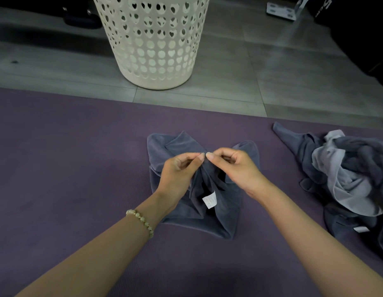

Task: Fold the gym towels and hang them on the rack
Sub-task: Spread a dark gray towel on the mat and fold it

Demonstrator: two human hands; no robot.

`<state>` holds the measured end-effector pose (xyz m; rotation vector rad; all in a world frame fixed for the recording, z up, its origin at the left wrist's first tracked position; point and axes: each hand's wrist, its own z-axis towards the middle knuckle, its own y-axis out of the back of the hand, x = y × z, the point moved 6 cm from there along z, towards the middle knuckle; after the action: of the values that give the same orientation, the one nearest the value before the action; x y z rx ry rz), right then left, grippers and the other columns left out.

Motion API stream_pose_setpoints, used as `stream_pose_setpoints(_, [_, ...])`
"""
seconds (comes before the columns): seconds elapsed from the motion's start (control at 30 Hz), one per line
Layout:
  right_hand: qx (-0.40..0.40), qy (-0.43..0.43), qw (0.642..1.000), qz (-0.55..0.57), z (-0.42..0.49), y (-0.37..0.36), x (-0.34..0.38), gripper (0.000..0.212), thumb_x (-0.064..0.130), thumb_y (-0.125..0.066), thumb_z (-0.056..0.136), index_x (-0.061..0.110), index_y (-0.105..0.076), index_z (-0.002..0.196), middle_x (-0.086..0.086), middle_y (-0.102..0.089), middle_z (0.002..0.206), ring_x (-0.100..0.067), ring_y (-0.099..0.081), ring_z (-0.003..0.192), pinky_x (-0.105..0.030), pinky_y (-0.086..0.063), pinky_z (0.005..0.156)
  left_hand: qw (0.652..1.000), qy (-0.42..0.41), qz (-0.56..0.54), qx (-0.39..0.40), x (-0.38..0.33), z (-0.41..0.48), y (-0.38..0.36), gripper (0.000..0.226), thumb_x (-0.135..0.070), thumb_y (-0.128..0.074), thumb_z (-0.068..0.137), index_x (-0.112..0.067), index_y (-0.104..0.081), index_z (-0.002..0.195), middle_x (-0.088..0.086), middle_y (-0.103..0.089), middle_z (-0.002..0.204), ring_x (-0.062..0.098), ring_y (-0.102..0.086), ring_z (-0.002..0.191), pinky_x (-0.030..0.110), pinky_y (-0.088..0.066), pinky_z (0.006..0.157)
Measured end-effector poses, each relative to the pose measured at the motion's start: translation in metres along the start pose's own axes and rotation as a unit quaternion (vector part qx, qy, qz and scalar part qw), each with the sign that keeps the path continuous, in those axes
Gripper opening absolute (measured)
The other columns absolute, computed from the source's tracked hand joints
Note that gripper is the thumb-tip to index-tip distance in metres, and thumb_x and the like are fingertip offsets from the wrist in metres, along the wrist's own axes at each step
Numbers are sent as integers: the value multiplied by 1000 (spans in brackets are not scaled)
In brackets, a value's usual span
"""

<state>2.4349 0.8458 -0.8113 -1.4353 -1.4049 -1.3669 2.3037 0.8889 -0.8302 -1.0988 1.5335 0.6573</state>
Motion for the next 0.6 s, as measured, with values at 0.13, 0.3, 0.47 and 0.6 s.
stream_pose_setpoints(0.13, [16, 5, 999, -38, -1, 0, -5, 14, 24, -72, 82, 19, -61, 75, 12, -61, 65, -2, -55, 63, -16, -44, 60, 999, 35, 14, -39, 4, 7, 0, 26, -26, -52, 97, -4, -61, 107, 11, -69, 104, 20, -66, 99, 29, -53, 90])
stream_pose_setpoints(0.3, [51, -21, 998, -41, -6, 4, -14, 11, 24, -69, 85, 26, -67, 74, 17, -67, 67, 2, -61, 65, -17, -45, 62, 989, 73, -46, -122, 9, 14, 18, 28, -27, -46, 100, -2, -55, 107, 18, -65, 111, 29, -63, 104, 43, -52, 92])
stream_pose_setpoints(0.47, [29, -63, 997, -34, -14, 18, -27, 18, 24, -65, 89, 24, -70, 71, 12, -70, 69, 2, -64, 67, -12, -46, 63, 960, 100, -142, -219, 12, 25, 59, 28, -21, -41, 102, -4, -55, 84, 11, -60, 81, 22, -59, 75, 31, -52, 66])
stream_pose_setpoints(0.6, [70, -88, 993, -43, -16, 12, -34, 17, 26, -63, 89, 14, -73, 96, 2, -75, 90, -7, -69, 84, -19, -53, 77, 950, 84, -154, -257, 2, 27, 80, 37, -22, -38, 103, -16, -43, 66, 1, -46, 59, 14, -49, 50, 23, -45, 46])
